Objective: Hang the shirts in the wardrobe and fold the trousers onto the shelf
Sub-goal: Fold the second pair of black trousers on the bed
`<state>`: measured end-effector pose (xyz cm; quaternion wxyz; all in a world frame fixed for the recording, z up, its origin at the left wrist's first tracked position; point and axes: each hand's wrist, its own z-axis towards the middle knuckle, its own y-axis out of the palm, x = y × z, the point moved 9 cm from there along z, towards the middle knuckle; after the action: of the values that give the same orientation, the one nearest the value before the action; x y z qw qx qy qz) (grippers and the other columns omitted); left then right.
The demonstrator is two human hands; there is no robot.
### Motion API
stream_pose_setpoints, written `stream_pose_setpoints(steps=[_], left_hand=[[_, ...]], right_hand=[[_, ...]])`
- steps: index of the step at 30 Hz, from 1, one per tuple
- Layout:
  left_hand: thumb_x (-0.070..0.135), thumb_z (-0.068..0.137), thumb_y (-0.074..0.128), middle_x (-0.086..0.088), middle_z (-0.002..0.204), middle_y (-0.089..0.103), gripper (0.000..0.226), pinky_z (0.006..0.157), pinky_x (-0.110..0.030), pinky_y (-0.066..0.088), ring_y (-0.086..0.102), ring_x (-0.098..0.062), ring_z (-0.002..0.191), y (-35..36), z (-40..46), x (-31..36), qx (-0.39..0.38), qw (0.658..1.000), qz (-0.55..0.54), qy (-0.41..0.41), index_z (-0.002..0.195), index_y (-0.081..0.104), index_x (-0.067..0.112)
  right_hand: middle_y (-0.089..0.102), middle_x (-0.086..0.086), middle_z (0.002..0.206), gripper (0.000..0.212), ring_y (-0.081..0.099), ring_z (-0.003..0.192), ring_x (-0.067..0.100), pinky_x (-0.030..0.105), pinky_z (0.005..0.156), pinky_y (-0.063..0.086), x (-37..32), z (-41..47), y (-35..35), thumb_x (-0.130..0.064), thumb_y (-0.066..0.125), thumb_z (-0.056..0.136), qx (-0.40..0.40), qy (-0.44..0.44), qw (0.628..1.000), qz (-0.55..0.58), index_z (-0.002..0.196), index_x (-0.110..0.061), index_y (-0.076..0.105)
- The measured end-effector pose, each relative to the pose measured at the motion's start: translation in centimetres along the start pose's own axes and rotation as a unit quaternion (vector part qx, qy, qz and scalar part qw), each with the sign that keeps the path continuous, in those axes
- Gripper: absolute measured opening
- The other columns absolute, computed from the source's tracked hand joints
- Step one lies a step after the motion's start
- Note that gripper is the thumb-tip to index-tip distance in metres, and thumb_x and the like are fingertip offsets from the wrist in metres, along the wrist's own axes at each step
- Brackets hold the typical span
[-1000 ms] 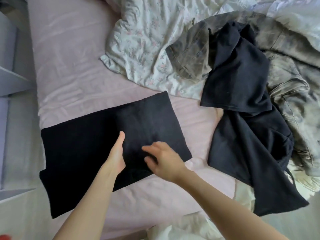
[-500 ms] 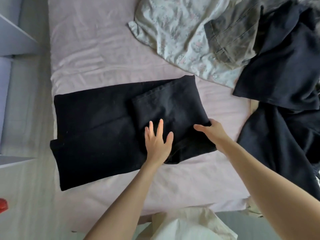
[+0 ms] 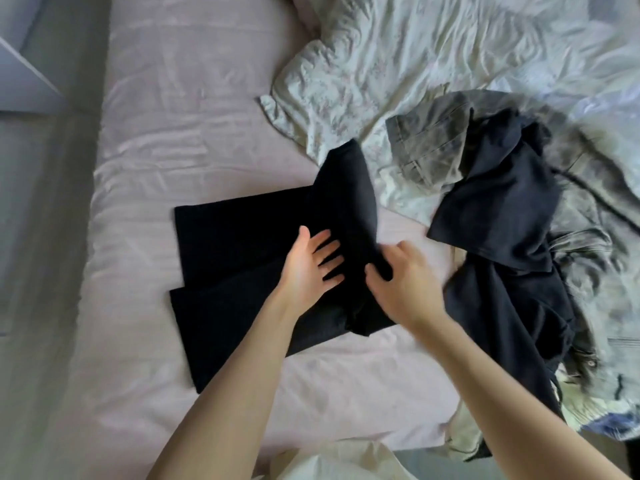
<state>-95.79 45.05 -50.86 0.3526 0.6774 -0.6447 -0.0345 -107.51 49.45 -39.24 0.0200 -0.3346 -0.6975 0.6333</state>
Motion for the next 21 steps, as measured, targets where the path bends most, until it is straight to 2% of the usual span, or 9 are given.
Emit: stream_pose_setpoints(steps=[4, 6, 8, 10, 12, 14, 17, 19, 21], left_hand=[[0.064, 0.091, 0.029, -0.007, 0.119, 0.066, 0.061, 0.082, -0.036, 0.054, 0.065, -0.022, 0.105, -7.3, -3.5, 3.4, 0.031, 0.996, -0.060, 0.058, 0.109, 0.071, 0.023], [0.060, 0.089, 0.041, -0.005, 0.124, 0.063, 0.054, 0.081, -0.034, 0.055, 0.063, -0.020, 0.108, -11.2, -5.0, 3.5, 0.075, 0.996, -0.020, 0.054, 0.115, 0.068, 0.022], [0.050, 0.089, 0.054, -0.002, 0.142, 0.047, 0.063, 0.102, -0.040, 0.042, 0.050, -0.020, 0.125, -15.6, -5.7, 2.4, 0.182, 0.974, 0.131, 0.021, 0.144, 0.034, 0.025], [0.033, 0.091, 0.056, -0.004, 0.153, 0.026, 0.074, 0.112, -0.040, 0.027, 0.031, -0.022, 0.137, -17.9, -6.1, 2.2, 0.270, 0.925, 0.265, 0.032, 0.149, 0.010, 0.026], [0.024, 0.092, 0.054, -0.008, 0.156, 0.013, 0.073, 0.116, -0.037, 0.018, 0.018, -0.021, 0.142, -16.9, -6.3, 2.5, 0.297, 0.877, 0.363, 0.104, 0.150, 0.010, 0.021], [0.025, 0.093, 0.051, -0.007, 0.158, 0.001, 0.070, 0.117, -0.036, 0.009, 0.004, -0.021, 0.145, -14.9, -5.9, 1.5, 0.282, 0.850, 0.422, 0.140, 0.150, 0.010, 0.022], [0.036, 0.094, 0.046, 0.005, 0.157, -0.014, 0.070, 0.114, -0.047, 0.005, -0.011, -0.025, 0.144, -14.3, -5.0, -1.5, 0.266, 0.858, 0.434, 0.071, 0.149, 0.003, 0.034], [0.039, 0.095, 0.045, 0.008, 0.156, -0.017, 0.071, 0.114, -0.048, 0.004, -0.016, -0.025, 0.143, -14.8, -4.5, -2.0, 0.256, 0.869, 0.420, 0.049, 0.148, -0.001, 0.036], [0.039, 0.096, 0.043, 0.007, 0.157, -0.014, 0.067, 0.115, -0.045, 0.004, -0.016, -0.023, 0.144, -15.3, -4.1, -1.4, 0.237, 0.883, 0.402, 0.052, 0.149, 0.002, 0.034]], right_hand=[[0.042, 0.002, 0.131, 0.052, 0.026, 0.132, 0.020, 0.042, 0.108, 0.024, -6.1, -3.4, 9.4, -0.047, 0.058, 0.084, -0.213, -0.103, 0.971, 0.021, 0.131, -0.027, 0.051], [0.039, -0.001, 0.139, 0.049, 0.019, 0.138, 0.018, 0.047, 0.113, 0.017, -6.9, -4.3, 13.1, -0.045, 0.052, 0.089, -0.288, -0.103, 0.950, 0.068, 0.134, -0.026, 0.047], [0.049, 0.003, 0.134, 0.044, 0.034, 0.132, 0.021, 0.040, 0.109, 0.027, -5.6, -3.1, 13.7, -0.033, 0.052, 0.091, -0.225, -0.063, 0.965, 0.118, 0.132, -0.017, 0.050], [0.053, 0.012, 0.129, 0.043, 0.043, 0.124, 0.027, 0.035, 0.105, 0.032, -2.5, -1.2, 13.3, -0.021, 0.054, 0.091, -0.127, 0.020, 0.980, 0.150, 0.131, -0.006, 0.050], [0.050, 0.020, 0.130, 0.050, 0.043, 0.125, 0.033, 0.037, 0.104, 0.033, 1.4, 0.3, 13.3, -0.020, 0.058, 0.088, -0.088, 0.111, 0.974, 0.175, 0.133, -0.001, 0.044], [0.038, 0.014, 0.143, 0.074, 0.037, 0.132, 0.028, 0.038, 0.109, 0.030, 4.4, 1.0, 14.8, -0.032, 0.063, 0.086, -0.138, 0.207, 0.937, 0.246, 0.145, -0.007, 0.025], [0.043, -0.001, 0.137, 0.089, 0.045, 0.126, 0.021, 0.036, 0.103, 0.040, 5.2, 1.0, 17.6, -0.047, 0.065, 0.081, -0.234, 0.263, 0.876, 0.330, 0.148, -0.021, 0.012], [0.055, -0.007, 0.123, 0.073, 0.056, 0.112, 0.017, 0.031, 0.087, 0.049, 4.8, 1.4, 17.8, -0.047, 0.067, 0.079, -0.231, 0.243, 0.885, 0.322, 0.137, -0.017, 0.034], [0.061, -0.010, 0.102, 0.048, 0.060, 0.092, 0.008, 0.021, 0.065, 0.046, 3.7, 1.5, 17.0, -0.043, 0.068, 0.079, -0.211, 0.228, 0.894, 0.323, 0.115, -0.021, 0.047]])
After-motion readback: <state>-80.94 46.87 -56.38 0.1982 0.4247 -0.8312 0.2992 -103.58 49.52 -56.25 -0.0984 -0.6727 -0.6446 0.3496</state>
